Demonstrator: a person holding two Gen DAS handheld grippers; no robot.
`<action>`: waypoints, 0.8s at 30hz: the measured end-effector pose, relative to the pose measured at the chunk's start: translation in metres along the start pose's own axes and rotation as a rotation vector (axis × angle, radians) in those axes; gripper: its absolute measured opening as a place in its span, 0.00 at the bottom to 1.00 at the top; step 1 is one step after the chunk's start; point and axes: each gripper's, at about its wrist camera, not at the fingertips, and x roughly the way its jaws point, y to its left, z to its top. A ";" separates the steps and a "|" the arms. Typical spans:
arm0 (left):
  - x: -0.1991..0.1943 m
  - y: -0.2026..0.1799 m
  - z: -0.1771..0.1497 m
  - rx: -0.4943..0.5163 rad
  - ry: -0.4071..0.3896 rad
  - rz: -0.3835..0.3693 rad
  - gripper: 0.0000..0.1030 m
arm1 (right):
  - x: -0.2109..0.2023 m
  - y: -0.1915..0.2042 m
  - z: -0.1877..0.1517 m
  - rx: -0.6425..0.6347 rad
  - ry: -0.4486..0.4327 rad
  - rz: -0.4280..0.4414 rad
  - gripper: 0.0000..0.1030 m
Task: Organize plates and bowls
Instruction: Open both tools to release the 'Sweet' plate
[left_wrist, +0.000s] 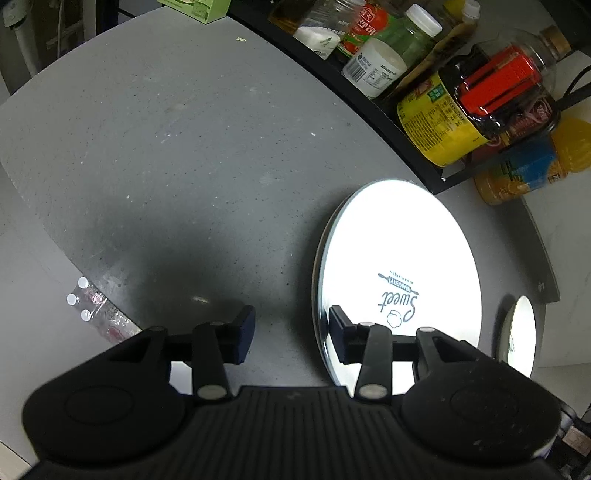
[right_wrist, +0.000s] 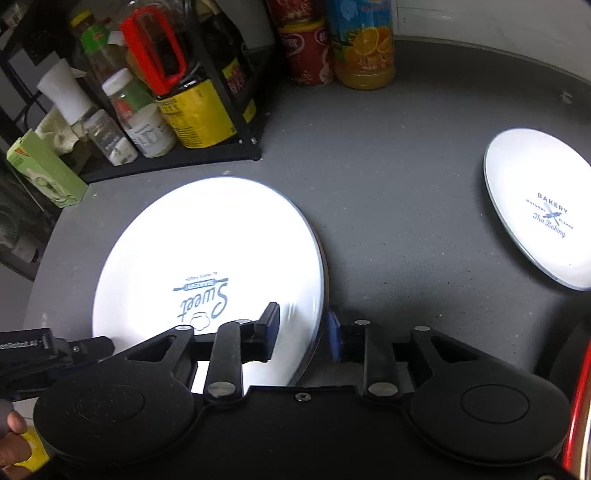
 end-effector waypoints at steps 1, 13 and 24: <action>-0.001 0.000 0.000 -0.006 0.004 0.002 0.41 | -0.002 0.000 0.000 0.004 -0.001 0.002 0.29; -0.030 -0.028 -0.002 0.068 -0.041 0.024 0.60 | -0.034 0.003 0.007 0.008 -0.035 0.026 0.61; -0.055 -0.078 -0.011 0.211 -0.066 -0.015 0.81 | -0.079 -0.020 0.003 0.027 -0.098 -0.005 0.89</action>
